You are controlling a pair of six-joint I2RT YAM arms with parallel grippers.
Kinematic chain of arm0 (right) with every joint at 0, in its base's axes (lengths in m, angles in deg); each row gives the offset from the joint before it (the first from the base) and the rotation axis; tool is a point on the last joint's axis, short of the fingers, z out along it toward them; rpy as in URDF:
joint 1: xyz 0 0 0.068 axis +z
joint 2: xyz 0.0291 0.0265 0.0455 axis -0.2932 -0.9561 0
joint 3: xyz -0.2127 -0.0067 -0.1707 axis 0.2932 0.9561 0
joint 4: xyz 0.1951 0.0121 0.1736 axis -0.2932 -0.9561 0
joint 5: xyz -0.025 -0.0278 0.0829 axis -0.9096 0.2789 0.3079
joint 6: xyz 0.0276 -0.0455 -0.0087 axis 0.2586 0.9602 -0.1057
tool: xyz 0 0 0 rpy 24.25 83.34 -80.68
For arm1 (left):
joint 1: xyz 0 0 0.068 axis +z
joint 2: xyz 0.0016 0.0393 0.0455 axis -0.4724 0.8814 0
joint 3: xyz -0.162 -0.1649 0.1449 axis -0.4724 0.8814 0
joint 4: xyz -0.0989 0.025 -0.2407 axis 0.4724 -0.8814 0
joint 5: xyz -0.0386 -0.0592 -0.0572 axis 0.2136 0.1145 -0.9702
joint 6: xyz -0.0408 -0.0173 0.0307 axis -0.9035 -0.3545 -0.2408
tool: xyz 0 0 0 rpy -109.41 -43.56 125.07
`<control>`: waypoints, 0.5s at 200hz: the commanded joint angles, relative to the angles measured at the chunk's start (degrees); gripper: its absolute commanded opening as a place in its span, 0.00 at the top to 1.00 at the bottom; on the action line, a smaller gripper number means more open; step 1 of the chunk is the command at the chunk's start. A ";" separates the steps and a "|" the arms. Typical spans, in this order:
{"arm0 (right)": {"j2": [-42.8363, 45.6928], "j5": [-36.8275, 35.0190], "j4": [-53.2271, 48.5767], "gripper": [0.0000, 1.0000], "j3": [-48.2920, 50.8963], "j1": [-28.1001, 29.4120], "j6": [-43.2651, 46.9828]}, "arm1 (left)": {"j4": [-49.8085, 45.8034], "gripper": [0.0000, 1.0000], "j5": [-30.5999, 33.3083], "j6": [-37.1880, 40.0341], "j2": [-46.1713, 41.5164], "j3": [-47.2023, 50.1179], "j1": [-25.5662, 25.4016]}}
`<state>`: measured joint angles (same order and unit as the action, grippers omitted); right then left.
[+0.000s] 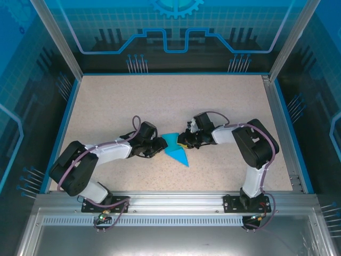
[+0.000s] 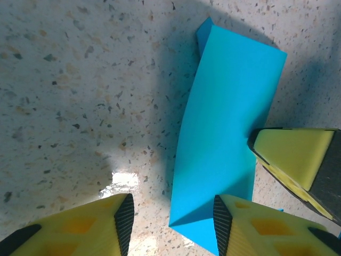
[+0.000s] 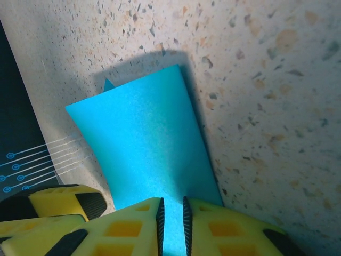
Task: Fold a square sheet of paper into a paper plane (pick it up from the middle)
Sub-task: Fold the wing for the fifth time at the center of the table.
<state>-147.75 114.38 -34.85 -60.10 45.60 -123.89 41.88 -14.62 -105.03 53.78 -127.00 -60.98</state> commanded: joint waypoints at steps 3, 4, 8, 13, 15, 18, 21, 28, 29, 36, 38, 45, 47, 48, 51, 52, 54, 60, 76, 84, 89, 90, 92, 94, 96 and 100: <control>-4.72 -4.86 -4.49 0.80 2.25 0.24 -1.01 | 1.86 0.52 -1.77 -1.32 0.64 -1.47 0.19; -4.70 -4.85 -4.54 0.80 2.25 0.21 -0.99 | 1.87 0.52 -1.78 -1.32 0.64 -1.47 0.19; -4.76 -4.86 -4.63 0.80 2.13 0.20 -0.85 | 1.93 0.52 -1.79 -1.32 0.77 -1.53 0.32; -4.78 -4.91 -4.88 0.79 2.03 0.27 -0.76 | 1.92 0.52 -1.86 -1.31 0.91 -1.57 0.30; -4.91 -4.86 -4.92 0.79 1.96 0.25 -0.71 | 1.96 0.52 -1.87 -1.40 0.95 -1.61 0.35; -4.88 -4.84 -5.13 0.79 1.91 0.24 -0.62 | 2.02 0.52 -1.84 -1.33 1.04 -1.72 0.31; -4.94 -4.84 -5.26 0.79 1.84 0.27 -0.54 | 2.04 0.52 -1.93 -1.31 1.12 -1.78 0.37; -5.07 -4.84 -5.36 0.79 1.69 0.25 -0.48 | 2.03 0.52 -2.11 -1.20 1.37 -2.03 0.42; -5.10 -4.88 -5.37 0.79 1.71 0.30 -0.46 | 2.04 0.52 -2.12 -1.21 1.41 -2.02 0.39; -5.12 -4.92 -5.38 0.79 1.77 0.26 -0.49 | 1.94 0.52 -2.31 -1.05 1.53 -2.24 0.44; -5.06 -4.97 -5.36 0.79 1.72 0.27 -0.51 | 1.90 0.52 -2.36 -1.05 1.53 -2.26 0.47; -5.04 -5.02 -5.33 0.79 1.67 0.30 -0.46 | 1.95 0.52 -2.49 -0.99 1.63 -2.35 0.61; -5.04 -5.10 -5.37 0.79 1.71 0.28 -0.46 | 1.92 0.52 -2.56 -0.97 1.64 -2.31 0.58; -5.04 -5.14 -5.37 0.79 1.72 0.28 -0.45 | 1.95 0.52 -2.57 -0.96 1.63 -2.33 0.60; -4.97 -5.12 -5.42 0.79 1.73 0.27 -0.55 | 1.93 0.52 -2.66 -0.96 1.73 -2.35 0.69; -4.96 -5.15 -5.44 0.79 1.77 0.27 -0.54 | 1.91 0.52 -2.66 -0.96 1.71 -2.30 0.70; -4.96 -5.16 -5.44 0.79 1.74 0.21 -0.59 | 1.89 0.52 -2.73 -1.02 1.71 -2.34 0.74; -5.03 -5.26 -5.54 0.79 1.73 0.27 -0.55 | 1.98 0.52 -2.78 -0.96 1.63 -2.26 0.83; -4.95 -5.21 -5.68 0.78 1.83 0.29 -0.47 | 2.36 0.52 -3.15 -1.14 1.31 -1.75 1.20; -4.81 -5.27 -5.81 0.78 1.82 0.19 -0.42 | 2.76 0.52 -3.35 -1.35 1.17 -1.36 1.48; -4.82 -5.36 -5.85 0.78 1.77 0.24 -0.37 | 3.06 0.52 -3.52 -1.47 1.00 -1.08 1.63; -4.84 -5.36 -5.88 0.78 1.75 0.26 -0.36 | 3.09 0.52 -3.49 -1.52 0.96 -0.97 1.66; -4.81 -5.36 -5.85 0.78 1.71 0.27 -0.48 | 3.24 0.52 -3.64 -1.58 0.92 -0.84 1.72; -4.79 -5.36 -5.89 0.78 1.72 0.27 -0.47 | 3.34 0.52 -3.70 -1.58 0.91 -0.74 1.82; -4.80 -5.32 -5.92 0.78 1.68 0.27 -0.44 | 3.61 0.52 -3.81 -1.68 0.91 -0.63 1.89; -4.82 -5.29 -5.95 0.78 1.68 0.25 -0.47 | 3.95 0.52 -4.07 -1.87 0.89 -0.39 2.10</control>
<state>-147.77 114.49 -34.85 -60.14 45.60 -124.13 44.00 -16.54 -105.16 54.74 -127.92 -60.11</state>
